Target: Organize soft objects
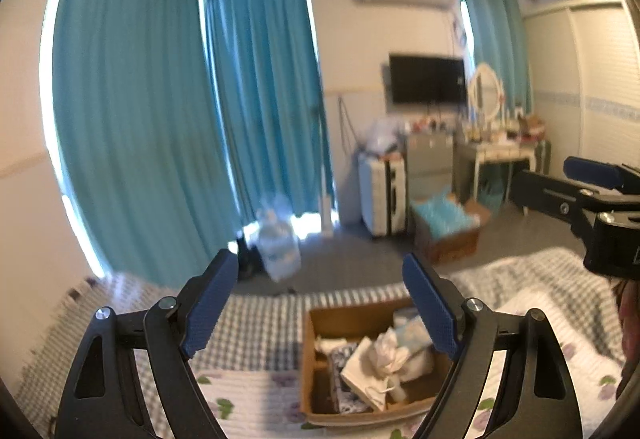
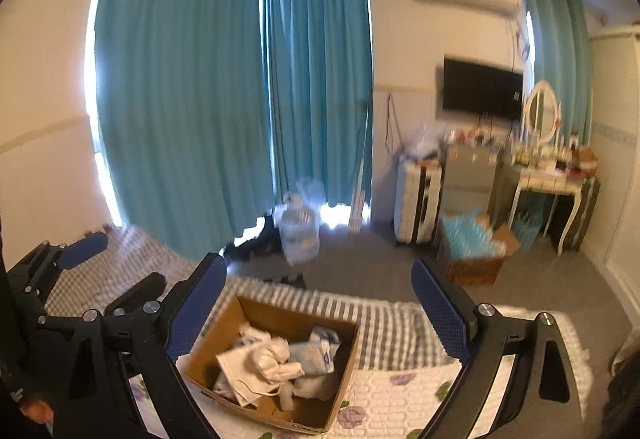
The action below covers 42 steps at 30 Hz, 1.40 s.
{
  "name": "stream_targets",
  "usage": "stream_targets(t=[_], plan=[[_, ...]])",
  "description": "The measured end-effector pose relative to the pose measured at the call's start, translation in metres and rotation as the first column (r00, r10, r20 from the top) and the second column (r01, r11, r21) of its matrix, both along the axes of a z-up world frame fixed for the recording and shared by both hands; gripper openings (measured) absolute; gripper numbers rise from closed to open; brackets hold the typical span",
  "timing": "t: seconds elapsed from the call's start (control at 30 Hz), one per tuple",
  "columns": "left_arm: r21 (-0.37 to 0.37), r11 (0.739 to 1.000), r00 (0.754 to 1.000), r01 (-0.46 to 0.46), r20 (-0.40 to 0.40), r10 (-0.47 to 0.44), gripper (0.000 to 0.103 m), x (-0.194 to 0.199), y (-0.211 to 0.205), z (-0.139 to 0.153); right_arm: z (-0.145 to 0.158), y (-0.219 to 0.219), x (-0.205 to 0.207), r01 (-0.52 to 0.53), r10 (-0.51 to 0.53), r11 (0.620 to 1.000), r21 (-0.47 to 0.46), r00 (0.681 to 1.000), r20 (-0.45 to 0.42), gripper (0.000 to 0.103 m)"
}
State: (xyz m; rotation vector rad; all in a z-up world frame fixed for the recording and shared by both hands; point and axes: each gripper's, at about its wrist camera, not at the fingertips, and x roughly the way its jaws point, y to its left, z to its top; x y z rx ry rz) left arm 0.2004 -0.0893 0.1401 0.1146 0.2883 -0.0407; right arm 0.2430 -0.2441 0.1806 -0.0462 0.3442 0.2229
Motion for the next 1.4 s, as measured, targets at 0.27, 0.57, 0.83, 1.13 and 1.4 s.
stream_targets(t=[0.27,0.57,0.83,1.13,1.4], plan=[[-0.040,0.998,0.982,0.045,0.188,-0.036,0.103,-0.103,0.019,0.051,0.065,0.006,-0.119,-0.021,0.019,1.000,0.015,0.989,0.147,0.103],[-0.052,0.999,0.959,-0.010,0.281,0.024,0.103,-0.163,0.039,0.011,0.038,0.008,-0.213,-0.065,0.055,0.997,0.032,0.969,0.241,0.103],[-0.139,0.987,0.978,-0.082,0.179,0.107,0.103,-0.142,0.055,-0.100,-0.065,0.008,-0.208,0.002,0.002,1.000,-0.018,0.969,0.246,0.103],[-0.109,0.988,0.992,-0.111,0.042,0.116,0.103,-0.119,0.055,-0.163,-0.164,0.008,-0.159,0.043,-0.038,0.998,-0.051,0.994,0.104,0.103],[-0.114,0.989,0.994,-0.095,0.033,0.100,0.103,-0.126,0.057,-0.172,-0.181,0.008,-0.149,0.019,-0.018,1.000,-0.017,0.999,0.042,0.103]])
